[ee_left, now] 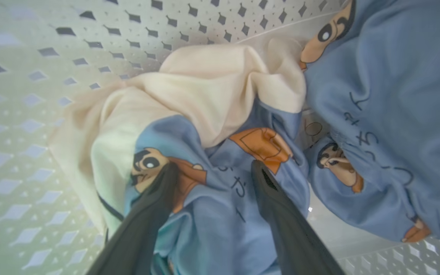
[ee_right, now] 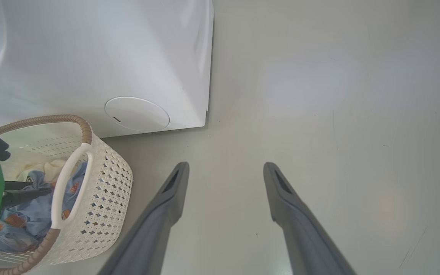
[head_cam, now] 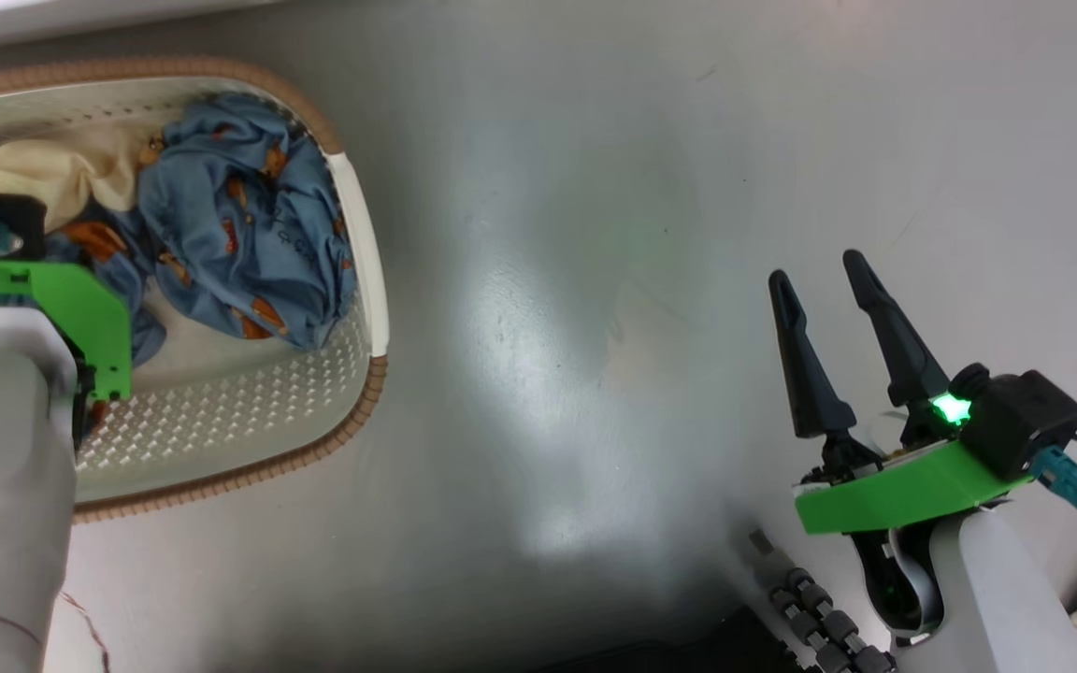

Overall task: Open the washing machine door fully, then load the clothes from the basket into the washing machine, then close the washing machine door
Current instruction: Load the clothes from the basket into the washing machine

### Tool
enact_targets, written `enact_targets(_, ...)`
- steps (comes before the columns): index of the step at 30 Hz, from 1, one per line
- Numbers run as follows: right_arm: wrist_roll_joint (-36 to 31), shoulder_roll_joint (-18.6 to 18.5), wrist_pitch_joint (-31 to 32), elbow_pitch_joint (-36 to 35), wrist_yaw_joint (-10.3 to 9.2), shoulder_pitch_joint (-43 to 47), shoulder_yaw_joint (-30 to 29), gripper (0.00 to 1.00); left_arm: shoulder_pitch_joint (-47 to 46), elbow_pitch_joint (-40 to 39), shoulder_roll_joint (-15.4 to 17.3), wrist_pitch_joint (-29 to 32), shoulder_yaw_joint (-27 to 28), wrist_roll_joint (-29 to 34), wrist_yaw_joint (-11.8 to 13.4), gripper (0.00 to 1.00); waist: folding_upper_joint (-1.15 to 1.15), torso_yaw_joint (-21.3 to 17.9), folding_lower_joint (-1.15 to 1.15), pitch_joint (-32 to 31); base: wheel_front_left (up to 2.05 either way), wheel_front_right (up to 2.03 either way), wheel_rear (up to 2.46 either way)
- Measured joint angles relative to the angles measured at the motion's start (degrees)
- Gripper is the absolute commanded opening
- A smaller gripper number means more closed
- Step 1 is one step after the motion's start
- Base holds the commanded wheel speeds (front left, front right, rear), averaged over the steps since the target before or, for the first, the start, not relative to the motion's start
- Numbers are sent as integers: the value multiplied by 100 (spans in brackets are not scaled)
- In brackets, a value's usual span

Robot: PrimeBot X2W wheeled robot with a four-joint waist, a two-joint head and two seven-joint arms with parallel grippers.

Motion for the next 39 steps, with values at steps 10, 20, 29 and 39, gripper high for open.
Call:
enact_targets(10, 197, 3, 0, -13, 0, -110, 109, 100, -342, 289, 11, 527, -324, 265, 156, 0, 0, -153, 0, 90, 0, 0, 0)
enact_targets(20, 216, 8, 0, 18, 0, -111, -3, 100, -203, 311, -171, -53, -242, -41, 98, 0, 0, -81, 0, -252, 0, 0, 0)
enact_targets(29, 99, 8, 0, 74, 0, -107, -78, 100, 274, 156, -471, -1189, -40, -491, -223, 0, 0, 118, 0, -858, 0, 0, 0)
enact_targets(39, -93, -32, 0, 146, 0, 70, -185, 100, 1095, -470, -808, -1746, 229, -950, -528, 0, 0, 414, 0, -1698, 0, 0, 0)
